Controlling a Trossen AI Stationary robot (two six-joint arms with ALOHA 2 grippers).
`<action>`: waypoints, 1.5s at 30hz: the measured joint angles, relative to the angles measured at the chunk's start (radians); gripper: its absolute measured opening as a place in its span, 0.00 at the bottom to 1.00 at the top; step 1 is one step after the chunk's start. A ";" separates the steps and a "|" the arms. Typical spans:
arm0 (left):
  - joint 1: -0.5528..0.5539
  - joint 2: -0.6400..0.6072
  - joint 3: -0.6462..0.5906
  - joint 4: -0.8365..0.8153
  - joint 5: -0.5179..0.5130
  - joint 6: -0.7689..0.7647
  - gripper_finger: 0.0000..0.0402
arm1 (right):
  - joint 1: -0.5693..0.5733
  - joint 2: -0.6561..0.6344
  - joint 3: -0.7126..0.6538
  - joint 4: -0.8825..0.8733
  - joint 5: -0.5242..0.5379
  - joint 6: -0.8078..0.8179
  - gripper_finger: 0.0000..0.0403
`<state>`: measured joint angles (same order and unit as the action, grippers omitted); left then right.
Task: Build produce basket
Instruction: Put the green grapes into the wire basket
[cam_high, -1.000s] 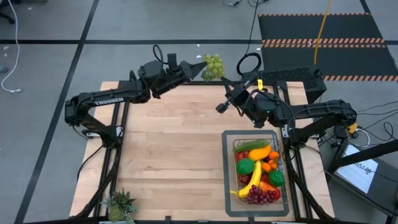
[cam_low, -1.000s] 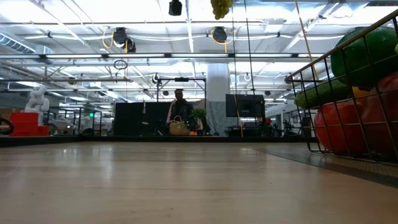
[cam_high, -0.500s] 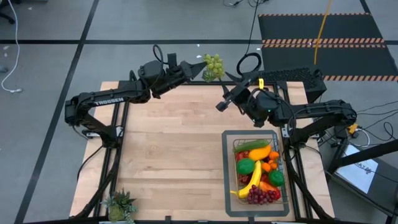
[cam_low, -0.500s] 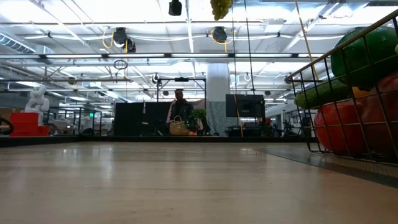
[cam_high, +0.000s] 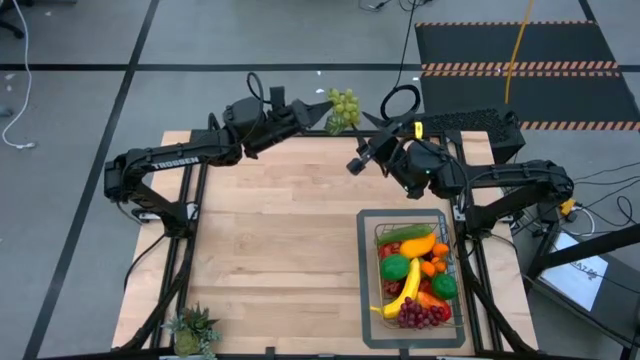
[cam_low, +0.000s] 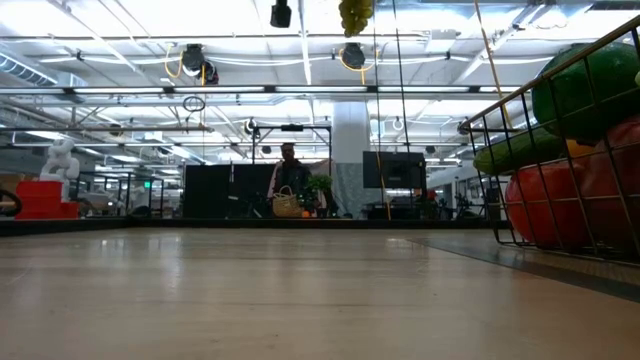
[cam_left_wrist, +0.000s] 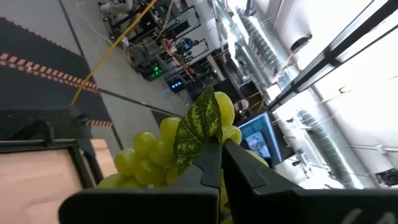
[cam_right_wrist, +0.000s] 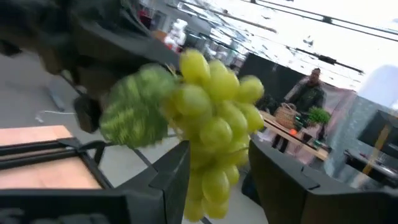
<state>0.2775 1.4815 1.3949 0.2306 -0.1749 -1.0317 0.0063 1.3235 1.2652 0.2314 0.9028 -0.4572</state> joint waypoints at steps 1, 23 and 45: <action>0.000 0.000 0.000 -0.009 0.000 0.001 0.01 | 0.001 0.000 0.000 0.004 -0.014 -0.005 0.40; 0.005 0.000 -0.001 0.025 0.022 -0.003 0.01 | -0.010 -0.016 -0.014 -0.123 -0.016 0.419 0.45; 0.006 0.000 -0.001 0.018 0.023 0.028 0.01 | -0.038 -0.016 -0.015 -0.019 -0.149 0.484 0.23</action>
<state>0.2832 1.4815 1.3941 0.2485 -0.1516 -1.0035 -0.0315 1.3079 1.2503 0.2127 0.7540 0.0267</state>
